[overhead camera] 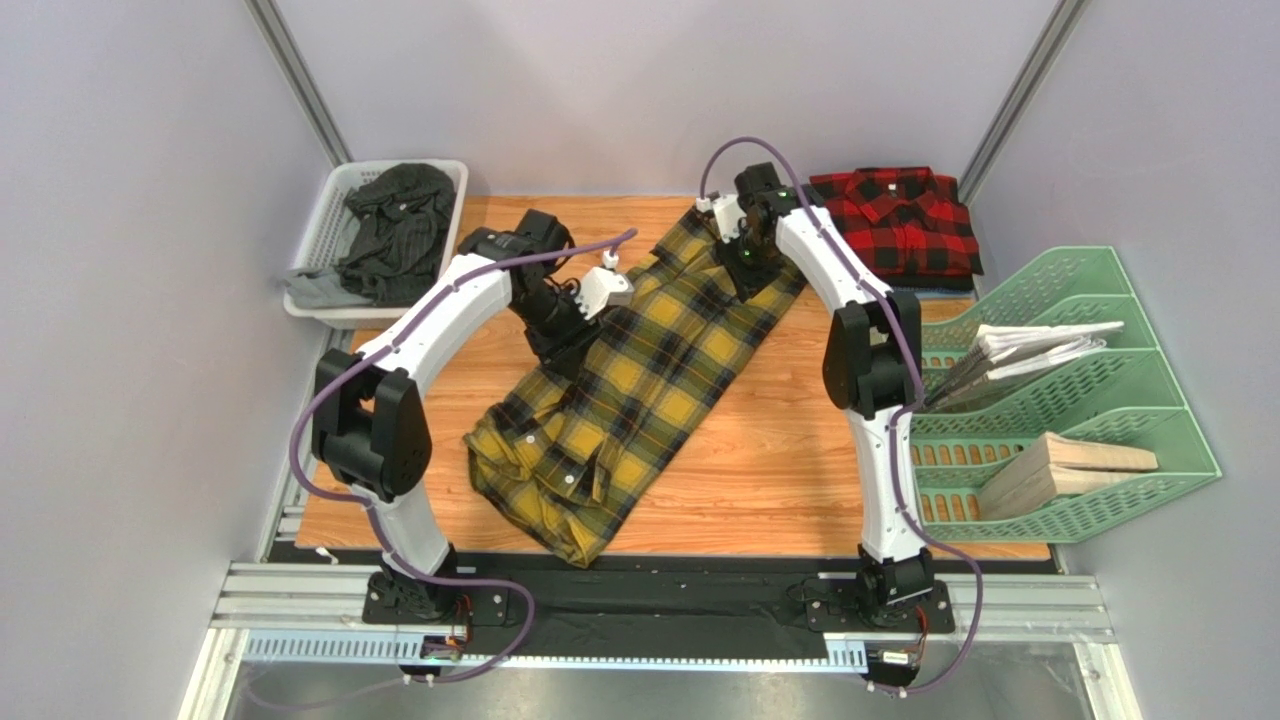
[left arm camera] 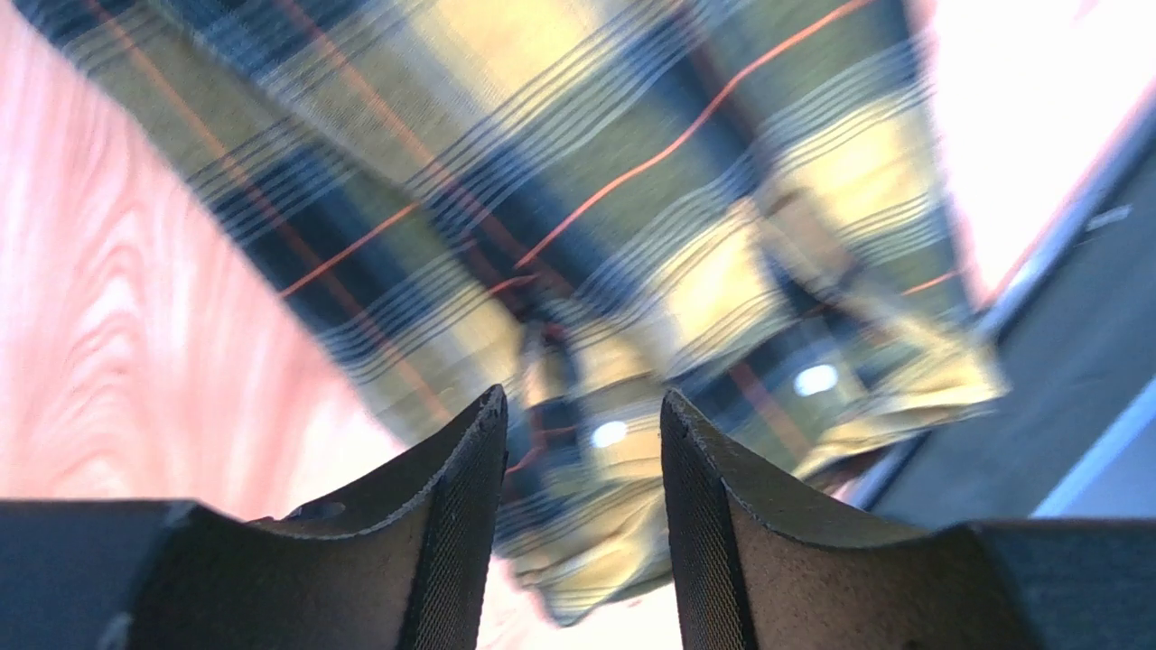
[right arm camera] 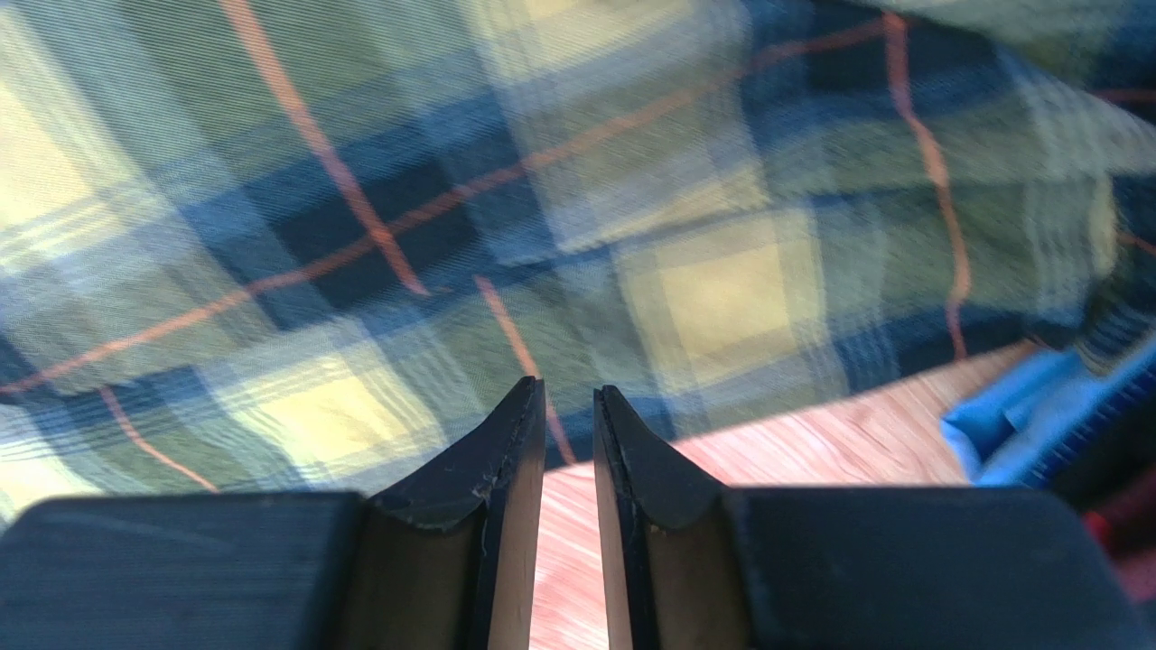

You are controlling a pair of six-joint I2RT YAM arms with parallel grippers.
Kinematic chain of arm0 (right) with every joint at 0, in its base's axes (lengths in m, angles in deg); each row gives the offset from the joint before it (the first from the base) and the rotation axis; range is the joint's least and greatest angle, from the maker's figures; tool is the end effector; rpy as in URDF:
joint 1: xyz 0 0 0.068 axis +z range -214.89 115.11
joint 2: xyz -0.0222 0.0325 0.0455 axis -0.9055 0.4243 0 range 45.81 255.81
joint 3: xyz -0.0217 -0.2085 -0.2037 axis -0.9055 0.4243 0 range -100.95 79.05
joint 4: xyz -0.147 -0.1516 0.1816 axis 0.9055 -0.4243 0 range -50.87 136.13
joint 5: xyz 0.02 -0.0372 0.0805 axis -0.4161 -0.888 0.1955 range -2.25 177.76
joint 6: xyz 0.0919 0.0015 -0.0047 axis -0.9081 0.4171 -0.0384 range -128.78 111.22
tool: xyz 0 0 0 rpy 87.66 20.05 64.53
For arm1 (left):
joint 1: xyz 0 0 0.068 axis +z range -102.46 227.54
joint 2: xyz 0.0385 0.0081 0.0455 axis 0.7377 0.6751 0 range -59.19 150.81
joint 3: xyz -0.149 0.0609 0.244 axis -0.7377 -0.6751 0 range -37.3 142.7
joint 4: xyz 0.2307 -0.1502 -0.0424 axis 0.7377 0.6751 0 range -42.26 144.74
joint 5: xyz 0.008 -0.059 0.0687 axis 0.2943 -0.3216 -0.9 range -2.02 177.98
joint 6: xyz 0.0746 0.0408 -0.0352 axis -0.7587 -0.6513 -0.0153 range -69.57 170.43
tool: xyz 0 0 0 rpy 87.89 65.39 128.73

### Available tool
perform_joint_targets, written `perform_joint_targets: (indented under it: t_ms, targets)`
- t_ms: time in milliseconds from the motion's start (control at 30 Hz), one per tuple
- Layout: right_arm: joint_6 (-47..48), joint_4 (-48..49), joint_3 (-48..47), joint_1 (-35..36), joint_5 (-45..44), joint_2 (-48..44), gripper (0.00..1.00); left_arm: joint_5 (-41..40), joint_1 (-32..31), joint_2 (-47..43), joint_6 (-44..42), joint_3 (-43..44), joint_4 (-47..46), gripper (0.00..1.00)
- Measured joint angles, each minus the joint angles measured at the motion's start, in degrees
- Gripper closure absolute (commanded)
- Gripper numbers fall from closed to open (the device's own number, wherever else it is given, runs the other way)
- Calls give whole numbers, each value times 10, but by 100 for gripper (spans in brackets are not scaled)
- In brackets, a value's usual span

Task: Fold and stack the long sleeve shirts
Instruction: Fold the shirt

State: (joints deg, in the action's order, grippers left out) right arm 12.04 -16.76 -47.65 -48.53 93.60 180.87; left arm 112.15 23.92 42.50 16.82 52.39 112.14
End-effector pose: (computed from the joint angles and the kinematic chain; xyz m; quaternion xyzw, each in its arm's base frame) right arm 0.5161 0.1603 0.1873 -0.3220 0.9313 0.0439 0.1645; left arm 0.3369 -0.1843 0.2505 0.4867 0.8405 -0.1970 0.1334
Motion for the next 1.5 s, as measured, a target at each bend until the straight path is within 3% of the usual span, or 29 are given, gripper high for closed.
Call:
perform_joint_targets:
  t_ms: [167,433,533,767,933,1167,1300,1367,1500]
  targets:
    - [0,-2,0,22,-7,5,79,-69,-12,36,-56,-47,-20,59]
    - [15,-19,0,29,-50,42,83,-114,-23,136,-75,-61,5,62]
    - [18,-23,0,29,-69,46,85,-103,-47,127,-64,-73,22,63]
    - [43,-23,14,33,-120,47,92,-9,-188,115,1,-136,49,65]
    - [82,-13,18,56,-160,57,99,58,-220,96,45,-162,43,60]
    - [143,52,18,106,-243,73,100,150,-144,0,77,-173,16,57]
    - [178,121,14,117,-271,86,100,216,-36,-69,102,-176,-13,56]
    - [195,161,-2,117,-283,102,100,239,26,-93,127,-177,-43,50]
    - [209,241,-51,113,-306,143,93,229,94,-110,162,-174,-97,48]
